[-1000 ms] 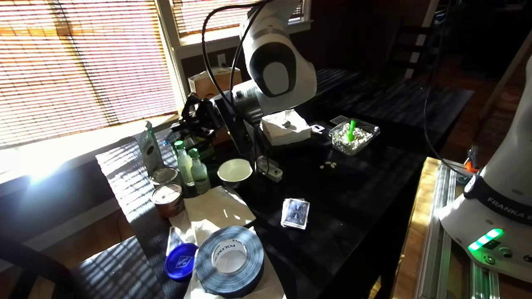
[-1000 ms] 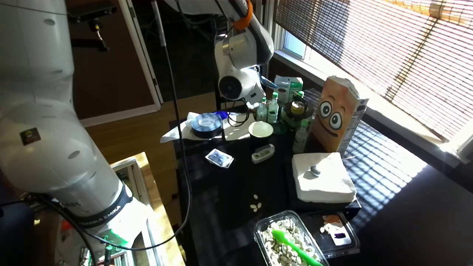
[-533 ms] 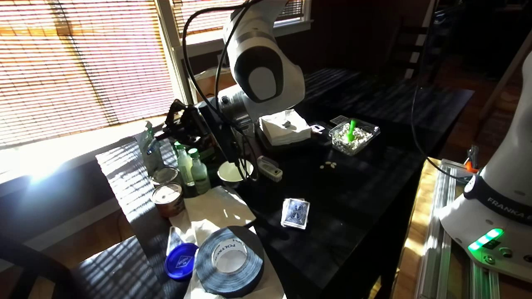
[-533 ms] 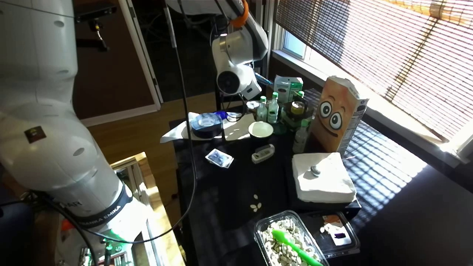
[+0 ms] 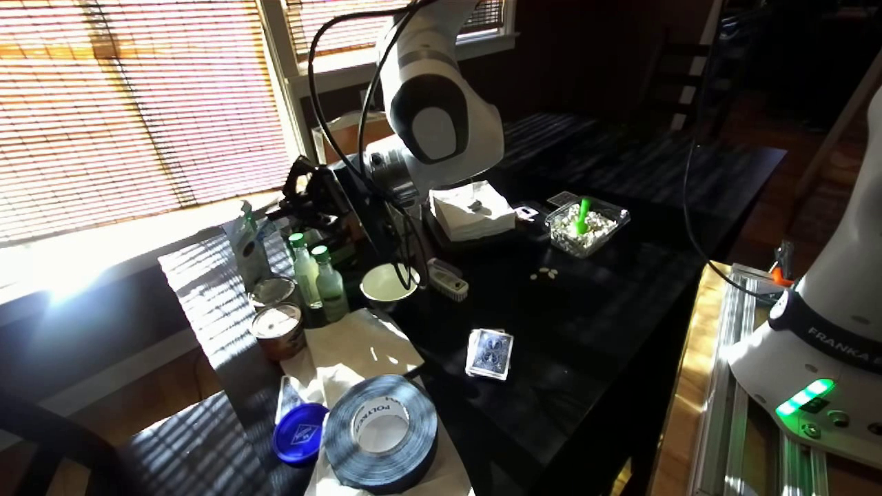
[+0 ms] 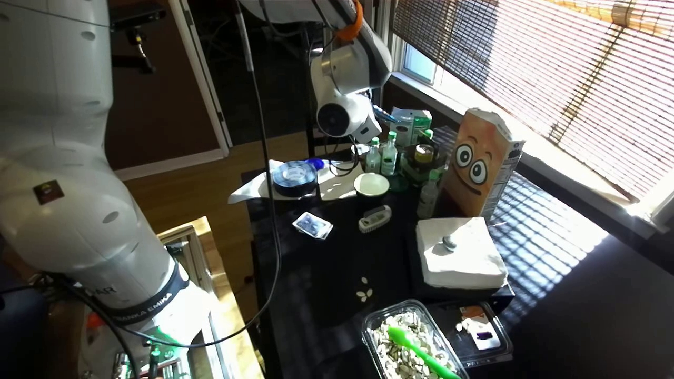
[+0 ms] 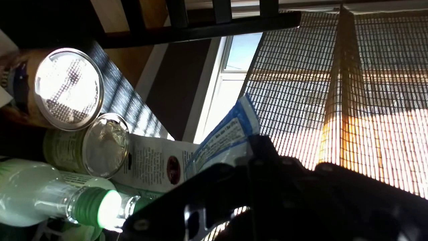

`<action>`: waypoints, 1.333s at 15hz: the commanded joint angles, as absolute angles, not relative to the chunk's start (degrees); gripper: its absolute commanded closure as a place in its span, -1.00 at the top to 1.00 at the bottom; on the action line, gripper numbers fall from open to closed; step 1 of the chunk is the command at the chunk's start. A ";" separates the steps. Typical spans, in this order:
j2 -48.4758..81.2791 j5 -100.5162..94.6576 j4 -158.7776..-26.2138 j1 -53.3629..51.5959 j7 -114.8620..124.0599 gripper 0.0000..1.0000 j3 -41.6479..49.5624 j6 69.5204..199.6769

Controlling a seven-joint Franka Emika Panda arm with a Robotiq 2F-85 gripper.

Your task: Put the blue packet on top of the can on the left.

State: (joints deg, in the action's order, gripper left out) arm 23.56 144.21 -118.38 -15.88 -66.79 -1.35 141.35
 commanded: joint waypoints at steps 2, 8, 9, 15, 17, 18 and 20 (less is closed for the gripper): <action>27.11 144.04 -115.71 -17.49 -67.24 -1.00 -1.72 142.78; 30.97 143.91 -113.20 -20.46 -69.07 -1.00 -1.74 142.54; 31.99 143.92 -112.16 -20.80 -69.40 -1.00 -1.60 142.83; 37.26 143.85 -107.62 -23.02 -69.16 -1.00 -1.67 146.66; 38.48 143.82 -106.79 -24.03 -68.96 -1.00 -1.54 148.07; 38.87 143.80 -106.55 -24.47 -68.83 -1.00 -1.39 148.89; 39.06 143.77 -106.54 -24.55 -68.36 -1.00 -0.87 149.64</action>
